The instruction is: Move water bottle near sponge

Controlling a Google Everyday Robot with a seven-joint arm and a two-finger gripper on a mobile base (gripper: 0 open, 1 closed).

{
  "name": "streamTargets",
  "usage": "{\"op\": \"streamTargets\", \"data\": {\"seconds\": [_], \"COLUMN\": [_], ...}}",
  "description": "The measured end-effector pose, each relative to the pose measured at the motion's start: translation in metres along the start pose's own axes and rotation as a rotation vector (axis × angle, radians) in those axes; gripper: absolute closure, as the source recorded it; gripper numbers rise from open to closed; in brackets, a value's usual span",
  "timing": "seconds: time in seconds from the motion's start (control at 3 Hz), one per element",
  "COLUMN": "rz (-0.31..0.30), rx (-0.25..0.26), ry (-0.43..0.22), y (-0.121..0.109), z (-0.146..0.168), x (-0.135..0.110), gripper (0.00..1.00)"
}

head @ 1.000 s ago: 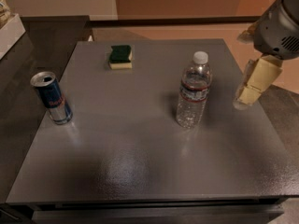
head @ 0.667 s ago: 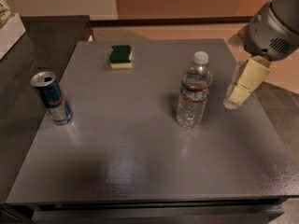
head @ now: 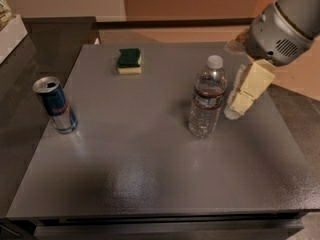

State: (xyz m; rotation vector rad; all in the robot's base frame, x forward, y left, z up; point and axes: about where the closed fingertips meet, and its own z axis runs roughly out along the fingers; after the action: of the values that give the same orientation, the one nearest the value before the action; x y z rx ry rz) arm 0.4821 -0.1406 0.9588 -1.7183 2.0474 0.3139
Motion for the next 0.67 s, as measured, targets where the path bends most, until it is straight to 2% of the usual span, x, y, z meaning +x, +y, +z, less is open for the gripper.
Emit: {"op": "streamTargets", "data": {"seconds": [0.33, 0.67], "rz": [-0.03, -0.037], "rx": [-0.045, -0.056], "ry": [-0.075, -0.098], "y": [0.0118, 0.0144], "z": [0.0076, 0.0115], "x": [-0.0194, -0.0229], "gripper": [0.0, 0.0]}}
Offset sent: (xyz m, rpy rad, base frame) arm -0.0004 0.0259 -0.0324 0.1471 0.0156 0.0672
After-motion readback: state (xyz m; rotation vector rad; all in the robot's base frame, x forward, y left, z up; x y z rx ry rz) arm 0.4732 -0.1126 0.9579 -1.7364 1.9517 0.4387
